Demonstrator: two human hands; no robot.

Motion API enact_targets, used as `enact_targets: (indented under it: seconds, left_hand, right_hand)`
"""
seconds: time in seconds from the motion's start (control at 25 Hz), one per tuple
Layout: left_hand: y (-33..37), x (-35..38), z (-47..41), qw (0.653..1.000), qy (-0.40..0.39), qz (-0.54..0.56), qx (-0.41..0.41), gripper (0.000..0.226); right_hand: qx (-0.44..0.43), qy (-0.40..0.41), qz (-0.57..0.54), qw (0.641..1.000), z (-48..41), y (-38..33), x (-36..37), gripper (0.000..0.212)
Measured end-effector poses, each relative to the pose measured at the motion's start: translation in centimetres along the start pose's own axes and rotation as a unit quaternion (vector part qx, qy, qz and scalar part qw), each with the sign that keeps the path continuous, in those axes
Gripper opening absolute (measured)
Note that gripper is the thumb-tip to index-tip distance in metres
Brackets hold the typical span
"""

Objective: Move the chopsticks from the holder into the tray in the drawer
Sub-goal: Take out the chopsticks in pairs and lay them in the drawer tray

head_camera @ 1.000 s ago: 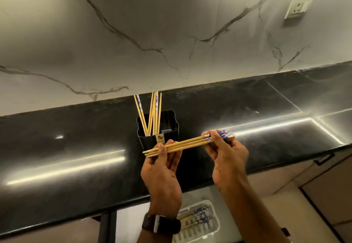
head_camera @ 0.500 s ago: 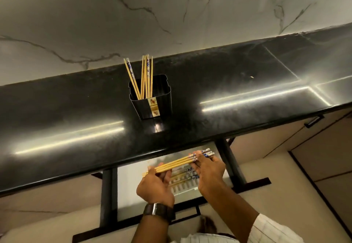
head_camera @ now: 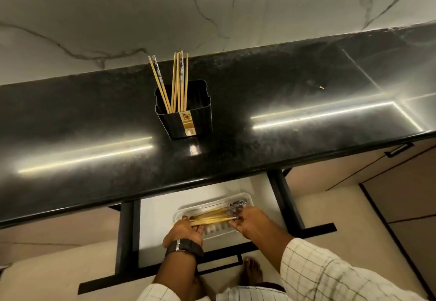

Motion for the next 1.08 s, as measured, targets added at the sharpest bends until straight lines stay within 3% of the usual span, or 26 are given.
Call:
enact_targets:
  seconds: [0.24, 0.32, 0.52, 0.68, 0.8, 0.92, 1.08]
  left_hand:
    - [-0.6, -2.3, -4.6, 0.995, 0.058, -0.061, -0.056, 0.048]
    - [-1.0, -2.2, -5.6, 0.996, 0.024, -0.060, -0.054, 0.047]
    - [-0.7, -2.0, -5.5, 0.993, 0.045, -0.084, -0.075, 0.046]
    - [-1.0, -0.5, -3.3, 0.995, 0.016, -0.028, -0.094, 0.043]
    - [-0.2, 1.2, -1.4, 0.997, 0.004, -0.043, -0.067, 0.025]
    - [0.4, 2.5, 0.9, 0.999, 0.008, -0.039, -0.023, 0.027]
    - [3.8, 4.9, 4.2, 0.996, 0.036, -0.027, 0.080, 0.023]
  right_hand:
    - [0.064, 0.029, -0.039, 0.997, -1.0, 0.2, 0.4, 0.029]
    - [0.067, 0.038, -0.034, 0.996, -1.5, 0.2, 0.7, 0.028]
    - [0.071, 0.054, -0.008, 0.996, -1.5, 0.0, 1.5, 0.029]
    - [0.086, 0.042, 0.028, 0.995, -0.5, -0.3, 2.5, 0.028]
    - [0.096, 0.015, 0.057, 0.994, 1.0, -0.8, 3.0, 0.031]
    - [0.090, -0.020, 0.064, 0.994, 3.1, -1.0, 3.4, 0.029]
    - [0.001, -0.062, 0.075, 0.995, 6.6, -1.5, 5.4, 0.021]
Point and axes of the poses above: each hand's wrist, its own z-axis away from the middle knuckle, its own x-axis out of the palm, y = z × x, the point moved 5 cm from there along -z, towards the middle knuckle, and after that the axes turned 15 degrees about -y, right-handed, at the moved point
